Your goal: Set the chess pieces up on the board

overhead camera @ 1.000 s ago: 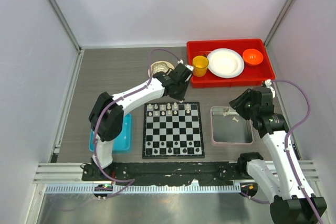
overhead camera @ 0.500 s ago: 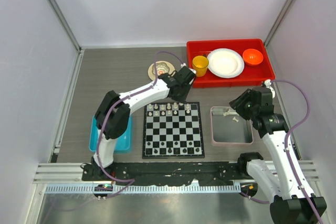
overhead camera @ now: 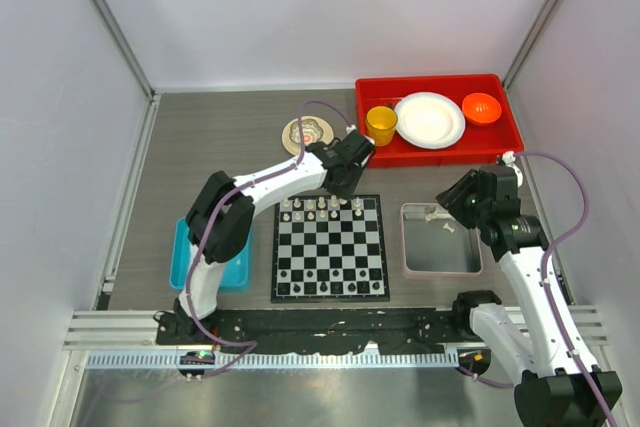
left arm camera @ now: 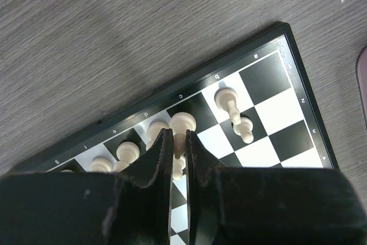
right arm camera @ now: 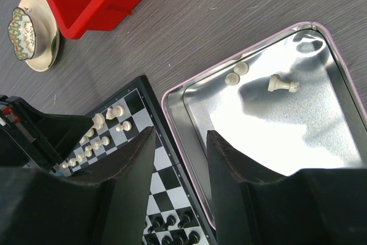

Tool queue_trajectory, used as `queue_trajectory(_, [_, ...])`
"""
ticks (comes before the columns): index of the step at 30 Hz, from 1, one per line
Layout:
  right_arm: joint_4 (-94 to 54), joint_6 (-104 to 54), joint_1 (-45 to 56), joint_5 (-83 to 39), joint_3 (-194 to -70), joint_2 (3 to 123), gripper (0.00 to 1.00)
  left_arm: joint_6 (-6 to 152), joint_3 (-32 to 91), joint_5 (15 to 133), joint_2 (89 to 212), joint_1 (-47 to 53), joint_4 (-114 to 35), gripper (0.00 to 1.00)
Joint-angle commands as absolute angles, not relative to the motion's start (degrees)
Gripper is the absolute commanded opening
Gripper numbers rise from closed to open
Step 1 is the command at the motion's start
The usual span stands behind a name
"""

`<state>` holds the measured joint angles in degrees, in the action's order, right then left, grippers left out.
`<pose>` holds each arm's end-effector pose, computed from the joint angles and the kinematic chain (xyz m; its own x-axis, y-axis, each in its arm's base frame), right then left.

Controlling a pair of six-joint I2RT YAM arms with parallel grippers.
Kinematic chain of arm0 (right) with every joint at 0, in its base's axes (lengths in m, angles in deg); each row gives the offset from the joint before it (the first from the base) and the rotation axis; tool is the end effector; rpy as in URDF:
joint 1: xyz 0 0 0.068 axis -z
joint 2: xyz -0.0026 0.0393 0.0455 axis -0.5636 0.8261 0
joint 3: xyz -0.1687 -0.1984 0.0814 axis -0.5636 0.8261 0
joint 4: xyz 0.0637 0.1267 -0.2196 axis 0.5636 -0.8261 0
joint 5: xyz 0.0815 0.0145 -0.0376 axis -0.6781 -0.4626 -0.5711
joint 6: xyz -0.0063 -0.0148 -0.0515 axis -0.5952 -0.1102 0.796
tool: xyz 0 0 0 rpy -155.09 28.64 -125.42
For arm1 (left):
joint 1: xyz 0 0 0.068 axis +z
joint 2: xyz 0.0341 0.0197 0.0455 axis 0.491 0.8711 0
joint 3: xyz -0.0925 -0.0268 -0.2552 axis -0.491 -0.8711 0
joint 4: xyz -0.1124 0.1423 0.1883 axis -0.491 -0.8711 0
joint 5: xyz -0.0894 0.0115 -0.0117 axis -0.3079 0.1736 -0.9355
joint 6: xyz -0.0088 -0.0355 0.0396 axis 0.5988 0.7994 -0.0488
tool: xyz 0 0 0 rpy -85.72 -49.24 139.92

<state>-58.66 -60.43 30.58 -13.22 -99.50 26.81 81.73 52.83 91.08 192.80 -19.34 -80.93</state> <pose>0.1613 0.0099 0.2804 -0.5222 0.6384 -0.5654 0.4015 0.7690 0.4974 0.2968 -0.3300 0.2151 -0.7864 0.3712 -0.4938 0.4459 0.8943 -0.0377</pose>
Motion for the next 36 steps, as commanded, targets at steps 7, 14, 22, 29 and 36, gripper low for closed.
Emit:
queue_trajectory(7, [-57.36, -59.50, 30.79, -13.27, -99.67, 27.21, 0.47, 81.59, 56.22, 91.12, 194.47, -20.16, -81.09, 0.00])
queue_trajectory(14, [-57.36, -59.24, 30.79, -13.18, -99.41, 27.13, 0.47, 81.50, 56.05, 91.47, 194.64, -20.16, -81.35, 0.00])
queue_trajectory(22, [-57.45, -59.32, 30.79, -13.18, -99.06, 26.86, 0.47, 81.50, 56.05, 91.39, 194.82, -20.16, -81.44, 0.04])
queue_trajectory(29, [-57.45, -59.32, 30.70, -13.36, -99.06, 26.78, 0.47, 81.59, 55.96, 91.30, 194.64, -20.25, -81.44, 0.26])
queue_trajectory(36, [-57.36, -59.32, 30.70, -13.36, -98.97, 26.77, 0.47, 81.67, 55.87, 91.12, 194.38, -20.25, -81.26, 0.29])
